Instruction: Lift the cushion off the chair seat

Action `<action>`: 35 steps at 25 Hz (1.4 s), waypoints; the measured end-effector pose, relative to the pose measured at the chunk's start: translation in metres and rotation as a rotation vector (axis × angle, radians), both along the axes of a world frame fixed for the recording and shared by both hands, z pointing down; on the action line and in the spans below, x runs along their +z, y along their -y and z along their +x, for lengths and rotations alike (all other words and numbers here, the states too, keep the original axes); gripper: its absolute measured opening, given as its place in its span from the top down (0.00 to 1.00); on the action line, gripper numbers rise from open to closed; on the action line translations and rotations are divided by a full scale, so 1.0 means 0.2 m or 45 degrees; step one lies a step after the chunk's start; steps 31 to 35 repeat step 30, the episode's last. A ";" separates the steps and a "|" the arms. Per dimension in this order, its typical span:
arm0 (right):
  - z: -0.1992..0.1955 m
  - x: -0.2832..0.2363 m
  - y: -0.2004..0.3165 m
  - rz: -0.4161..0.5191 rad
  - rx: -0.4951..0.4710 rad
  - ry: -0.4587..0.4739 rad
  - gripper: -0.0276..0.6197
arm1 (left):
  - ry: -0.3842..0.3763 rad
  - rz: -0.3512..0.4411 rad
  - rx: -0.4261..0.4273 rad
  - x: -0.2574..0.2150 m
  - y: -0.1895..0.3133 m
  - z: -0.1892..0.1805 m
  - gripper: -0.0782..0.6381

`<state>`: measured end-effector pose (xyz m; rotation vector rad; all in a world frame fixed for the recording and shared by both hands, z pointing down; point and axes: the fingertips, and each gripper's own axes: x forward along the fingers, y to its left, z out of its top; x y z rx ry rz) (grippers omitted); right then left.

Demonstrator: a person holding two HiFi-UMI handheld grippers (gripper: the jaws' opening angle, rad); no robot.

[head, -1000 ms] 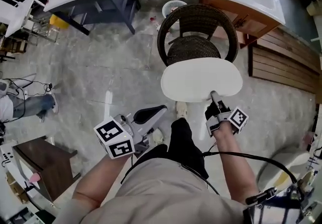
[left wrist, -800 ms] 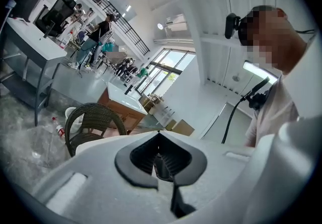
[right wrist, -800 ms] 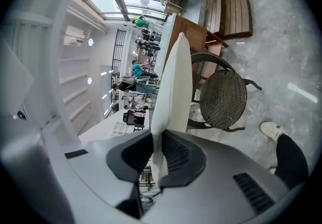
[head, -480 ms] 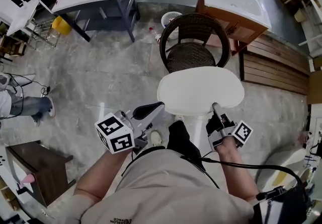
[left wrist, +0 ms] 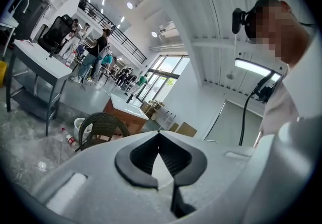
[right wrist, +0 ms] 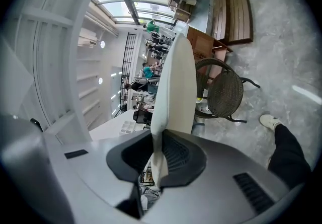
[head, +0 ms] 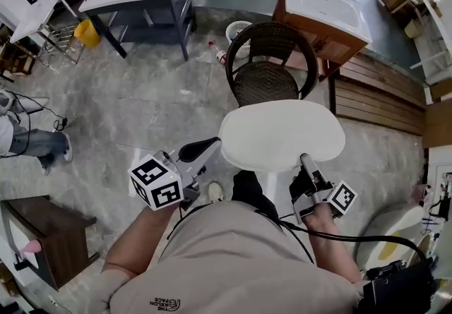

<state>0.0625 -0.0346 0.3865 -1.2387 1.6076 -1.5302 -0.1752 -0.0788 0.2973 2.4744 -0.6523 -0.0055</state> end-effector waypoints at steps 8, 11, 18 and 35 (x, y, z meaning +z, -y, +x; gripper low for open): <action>-0.07 -0.02 -0.17 -0.003 0.004 -0.018 0.87 | -0.012 0.006 -0.022 0.02 -0.10 -0.10 0.88; -0.08 -0.03 -0.21 -0.003 0.005 -0.033 0.87 | -0.020 0.006 -0.028 0.02 -0.14 -0.13 0.88; -0.13 -0.04 -0.21 0.018 -0.013 -0.033 0.87 | -0.021 0.011 -0.047 0.01 -0.19 -0.20 0.88; -0.14 -0.05 -0.21 0.026 -0.004 0.003 0.87 | -0.014 -0.010 -0.051 0.03 -0.23 -0.20 0.88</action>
